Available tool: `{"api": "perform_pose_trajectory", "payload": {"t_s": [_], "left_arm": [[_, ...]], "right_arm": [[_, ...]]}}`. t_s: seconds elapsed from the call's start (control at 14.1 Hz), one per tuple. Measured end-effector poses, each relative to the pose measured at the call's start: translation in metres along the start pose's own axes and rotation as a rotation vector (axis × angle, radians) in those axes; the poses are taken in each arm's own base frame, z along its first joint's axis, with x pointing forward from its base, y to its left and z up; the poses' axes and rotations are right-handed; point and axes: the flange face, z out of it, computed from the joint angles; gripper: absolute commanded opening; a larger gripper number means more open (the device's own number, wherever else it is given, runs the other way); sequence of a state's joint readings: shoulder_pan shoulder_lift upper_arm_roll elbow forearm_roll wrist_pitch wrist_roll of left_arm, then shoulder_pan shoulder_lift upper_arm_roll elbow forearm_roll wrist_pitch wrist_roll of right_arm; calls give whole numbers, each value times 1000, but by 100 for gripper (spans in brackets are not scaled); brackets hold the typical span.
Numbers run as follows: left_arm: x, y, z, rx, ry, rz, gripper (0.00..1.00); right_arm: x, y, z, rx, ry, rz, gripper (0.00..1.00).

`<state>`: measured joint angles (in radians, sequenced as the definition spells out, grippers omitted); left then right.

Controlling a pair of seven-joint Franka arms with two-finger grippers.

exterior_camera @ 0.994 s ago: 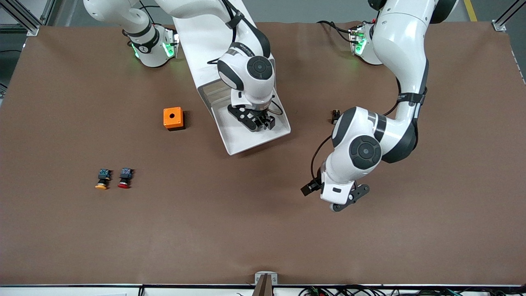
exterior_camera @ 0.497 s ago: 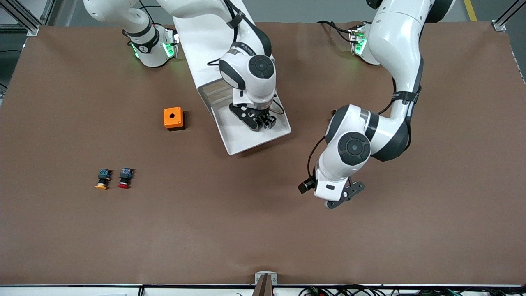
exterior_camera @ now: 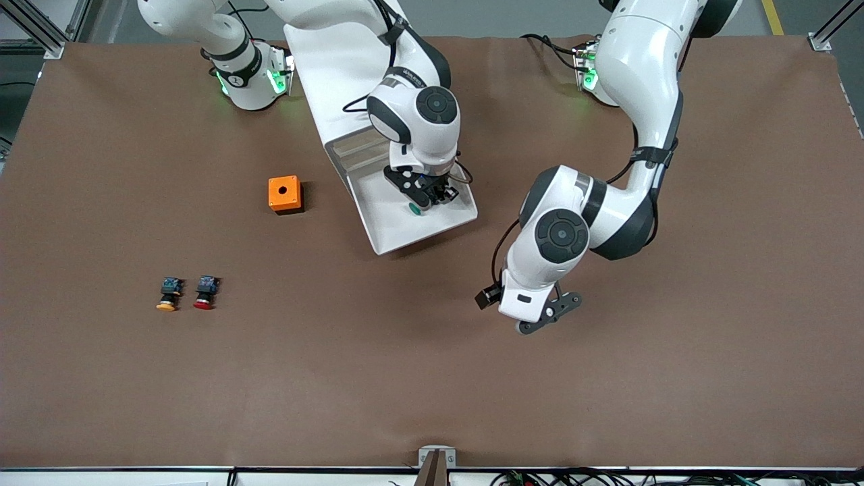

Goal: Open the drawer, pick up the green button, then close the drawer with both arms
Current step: 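Lift the green button out with the right gripper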

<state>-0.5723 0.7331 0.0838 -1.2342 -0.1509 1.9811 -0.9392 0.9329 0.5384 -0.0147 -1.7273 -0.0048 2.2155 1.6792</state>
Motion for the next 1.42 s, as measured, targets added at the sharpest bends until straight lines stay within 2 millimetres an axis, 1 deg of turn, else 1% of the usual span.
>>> {"api": "perform_pose_trajectory", "payload": {"t_s": [0.21,0.36,0.5,0.64,0.78,0.92,1.07,1.28,1.42], "left_arm": [[0,0,1,2,-1,0,100],[0,-1,3,5,-3,0,100],[-2,0,4,7,-4,1,100],[-3,0,7,9,-7,4,100],[-4,0,9,13,-9,4,100],[-4,0,11,16,-11,3,100],[-4,0,16,21,-15,4,100],[-18,7,26,32,-23,17,100],[-37,17,33,41,-27,0,100]], "right_arm": [[7,-5,-7,13,1,11,0],[18,-13,-22,26,1,28,0],[32,-19,-37,18,1,21,0],[53,-18,-47,-15,2,-28,0],[85,-15,-62,-38,-2,-90,0],[128,-7,-79,-48,-10,-154,0],[173,1,-89,-46,-17,-207,0],[231,11,-84,-32,-21,-286,0],[263,20,-76,-22,-21,-328,0]]}}
